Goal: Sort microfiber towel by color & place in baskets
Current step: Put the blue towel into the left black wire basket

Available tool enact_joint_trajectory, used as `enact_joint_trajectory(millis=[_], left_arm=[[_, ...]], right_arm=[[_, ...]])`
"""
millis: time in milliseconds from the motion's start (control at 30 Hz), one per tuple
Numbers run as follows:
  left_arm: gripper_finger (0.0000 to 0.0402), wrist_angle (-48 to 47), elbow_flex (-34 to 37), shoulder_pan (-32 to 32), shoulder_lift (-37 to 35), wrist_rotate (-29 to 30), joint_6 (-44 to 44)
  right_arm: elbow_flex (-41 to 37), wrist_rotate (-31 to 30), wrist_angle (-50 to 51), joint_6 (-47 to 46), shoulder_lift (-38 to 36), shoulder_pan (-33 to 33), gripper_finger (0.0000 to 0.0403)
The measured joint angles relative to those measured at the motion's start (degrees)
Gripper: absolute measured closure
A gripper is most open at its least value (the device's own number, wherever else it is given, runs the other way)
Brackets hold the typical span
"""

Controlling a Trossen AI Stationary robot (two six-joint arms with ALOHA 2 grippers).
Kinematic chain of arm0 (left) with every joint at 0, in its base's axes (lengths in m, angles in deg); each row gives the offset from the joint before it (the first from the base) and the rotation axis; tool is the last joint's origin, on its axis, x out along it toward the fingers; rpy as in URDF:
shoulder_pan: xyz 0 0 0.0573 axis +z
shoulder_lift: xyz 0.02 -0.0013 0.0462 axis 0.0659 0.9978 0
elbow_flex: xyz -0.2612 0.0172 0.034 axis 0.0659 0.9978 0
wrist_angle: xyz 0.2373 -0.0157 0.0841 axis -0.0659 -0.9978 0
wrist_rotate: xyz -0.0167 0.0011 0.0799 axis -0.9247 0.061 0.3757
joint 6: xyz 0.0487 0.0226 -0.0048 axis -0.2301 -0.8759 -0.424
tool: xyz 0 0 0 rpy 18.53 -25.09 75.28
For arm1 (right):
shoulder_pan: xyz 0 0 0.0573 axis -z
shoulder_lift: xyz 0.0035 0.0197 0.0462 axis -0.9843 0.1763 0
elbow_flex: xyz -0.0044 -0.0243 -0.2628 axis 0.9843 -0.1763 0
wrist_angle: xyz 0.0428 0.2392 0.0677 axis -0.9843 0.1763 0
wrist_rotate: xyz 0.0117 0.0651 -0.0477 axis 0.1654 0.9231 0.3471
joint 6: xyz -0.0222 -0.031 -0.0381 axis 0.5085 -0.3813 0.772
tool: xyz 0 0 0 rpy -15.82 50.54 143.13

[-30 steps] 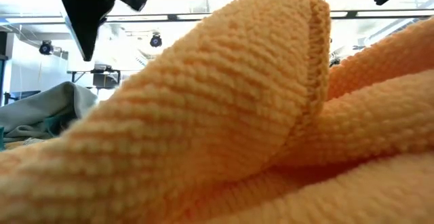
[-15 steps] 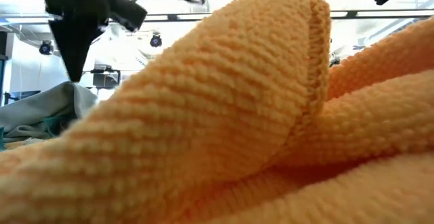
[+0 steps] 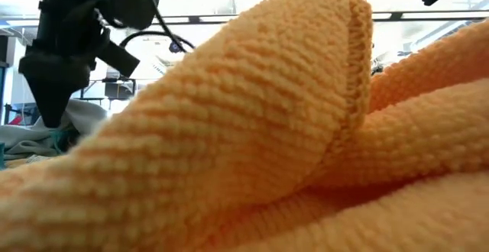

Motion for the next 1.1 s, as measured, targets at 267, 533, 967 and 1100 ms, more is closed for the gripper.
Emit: enact_joint_trajectory(millis=[267, 533, 967, 1100], left_arm=[[0.0278, 2.1, 1.8, 1.2, 0.0, 3.0, 1.0], [0.0278, 3.7, 1.3, 1.5, 0.0, 6.5, 1.4], [0.0278, 4.8, 1.3, 1.5, 0.0, 7.5, 3.8], [0.0279, 4.8, 1.3, 1.5, 0.0, 7.5, 4.4]], right_arm=[[0.0, 0.0, 0.0, 0.0, 0.0, 0.0, 0.0344], [0.0, 0.0, 0.0, 0.0, 0.0, 0.0, 0.0344], [-0.4, -0.5, 0.0, 0.0, 0.0, 0.0, 0.0344], [-1.3, -0.5, 0.0, 0.0, 0.0, 0.0, 0.0344]])
